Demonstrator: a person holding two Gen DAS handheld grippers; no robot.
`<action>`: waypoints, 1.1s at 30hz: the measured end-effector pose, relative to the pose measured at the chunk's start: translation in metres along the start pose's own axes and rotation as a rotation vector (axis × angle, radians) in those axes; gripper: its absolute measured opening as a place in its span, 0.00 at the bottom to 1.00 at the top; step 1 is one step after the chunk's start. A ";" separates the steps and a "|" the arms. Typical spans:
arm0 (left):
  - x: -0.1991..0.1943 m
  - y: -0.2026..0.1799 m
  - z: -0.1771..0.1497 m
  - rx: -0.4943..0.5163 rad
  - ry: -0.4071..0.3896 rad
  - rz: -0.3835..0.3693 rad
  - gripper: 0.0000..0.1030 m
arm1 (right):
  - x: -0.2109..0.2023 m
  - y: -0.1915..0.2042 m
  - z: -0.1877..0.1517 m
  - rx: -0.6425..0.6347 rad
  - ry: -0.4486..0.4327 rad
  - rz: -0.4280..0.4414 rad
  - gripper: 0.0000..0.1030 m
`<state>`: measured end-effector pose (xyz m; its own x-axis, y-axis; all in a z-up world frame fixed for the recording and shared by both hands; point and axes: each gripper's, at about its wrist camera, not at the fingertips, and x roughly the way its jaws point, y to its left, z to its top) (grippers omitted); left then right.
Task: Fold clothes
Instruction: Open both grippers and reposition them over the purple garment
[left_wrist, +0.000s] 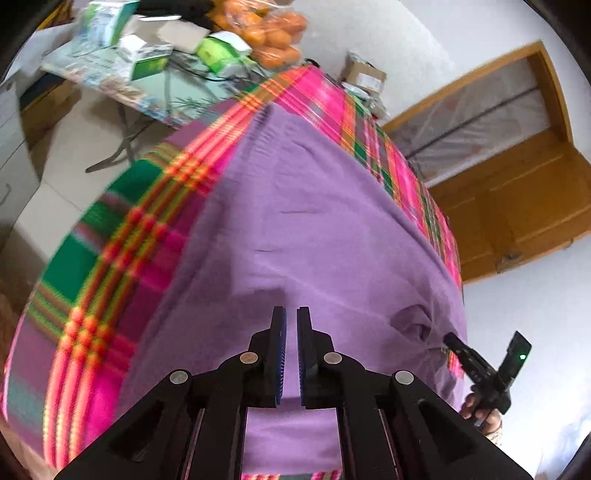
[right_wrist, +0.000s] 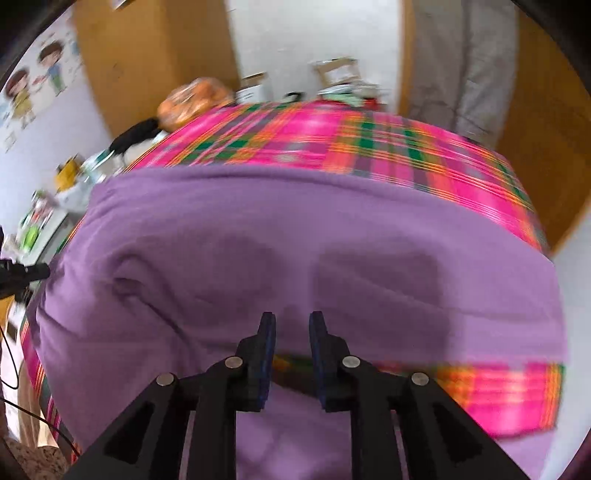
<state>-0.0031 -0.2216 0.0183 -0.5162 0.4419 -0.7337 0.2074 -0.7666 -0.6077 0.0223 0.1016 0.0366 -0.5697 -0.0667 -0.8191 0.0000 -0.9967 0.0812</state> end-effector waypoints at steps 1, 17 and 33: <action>0.004 -0.005 0.000 0.010 0.012 -0.010 0.05 | -0.010 -0.016 -0.006 0.034 -0.008 -0.027 0.19; 0.048 -0.030 -0.019 0.058 0.146 -0.050 0.05 | -0.045 -0.076 -0.063 0.135 -0.024 -0.062 0.39; 0.043 -0.015 -0.020 -0.007 0.124 -0.044 0.06 | -0.016 0.006 -0.065 -0.196 0.037 -0.006 0.32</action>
<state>-0.0119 -0.1816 -0.0100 -0.4180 0.5301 -0.7378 0.1929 -0.7418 -0.6423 0.0852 0.0940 0.0133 -0.5400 -0.0591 -0.8396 0.1585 -0.9868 -0.0325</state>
